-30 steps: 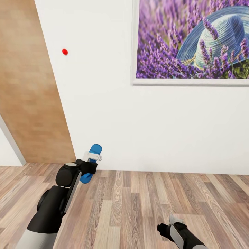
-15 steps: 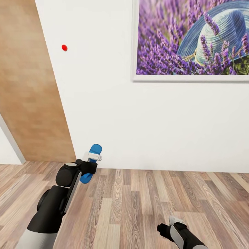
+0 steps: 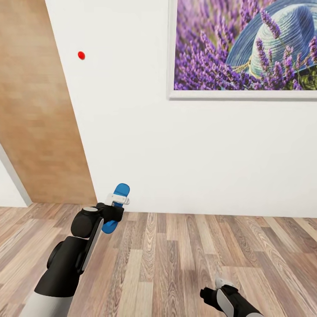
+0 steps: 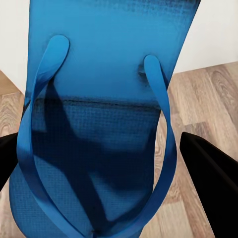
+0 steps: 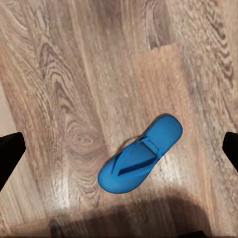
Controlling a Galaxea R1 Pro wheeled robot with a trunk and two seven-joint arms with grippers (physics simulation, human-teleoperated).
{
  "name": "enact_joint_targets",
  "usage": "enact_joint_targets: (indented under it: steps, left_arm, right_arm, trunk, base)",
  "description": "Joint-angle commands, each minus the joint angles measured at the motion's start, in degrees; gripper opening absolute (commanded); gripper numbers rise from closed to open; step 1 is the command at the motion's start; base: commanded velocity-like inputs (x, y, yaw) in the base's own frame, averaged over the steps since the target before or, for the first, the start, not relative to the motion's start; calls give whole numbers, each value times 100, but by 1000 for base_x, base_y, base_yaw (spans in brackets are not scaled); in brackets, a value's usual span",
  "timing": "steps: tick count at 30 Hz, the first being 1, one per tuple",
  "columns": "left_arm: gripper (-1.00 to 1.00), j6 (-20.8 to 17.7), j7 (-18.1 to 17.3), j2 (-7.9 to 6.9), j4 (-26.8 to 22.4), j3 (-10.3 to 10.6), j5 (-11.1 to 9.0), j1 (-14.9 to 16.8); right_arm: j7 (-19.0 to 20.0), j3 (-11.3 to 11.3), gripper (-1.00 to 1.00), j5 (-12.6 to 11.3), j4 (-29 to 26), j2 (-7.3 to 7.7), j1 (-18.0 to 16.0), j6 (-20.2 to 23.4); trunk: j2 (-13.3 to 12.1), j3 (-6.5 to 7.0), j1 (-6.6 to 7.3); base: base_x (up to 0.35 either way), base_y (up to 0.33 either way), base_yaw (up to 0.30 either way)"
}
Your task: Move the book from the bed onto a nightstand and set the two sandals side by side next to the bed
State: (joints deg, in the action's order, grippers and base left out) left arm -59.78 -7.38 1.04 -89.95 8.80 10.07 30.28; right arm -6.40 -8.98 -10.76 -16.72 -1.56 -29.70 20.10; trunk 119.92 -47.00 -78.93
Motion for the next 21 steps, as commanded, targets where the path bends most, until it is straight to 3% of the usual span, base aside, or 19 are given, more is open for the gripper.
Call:
enact_joint_targets:
  steps: [1, 21]
  left_arm:
    - [-100, -22, -62, 2, -5, -2, 64, 4]
    - [-100, -22, -62, 2, -5, -2, 65, 4]
  right_arm:
    - [-37, -4, 100, -60, 6, -2, -1, 24]
    - [-37, -27, 100, -82, 90, -2, -1, 7]
  trunk:
    - [44, -24, -22]
    - [846, -383, -461]
  base:
    - [0, 0, 0]
    - [0, 0, 0]
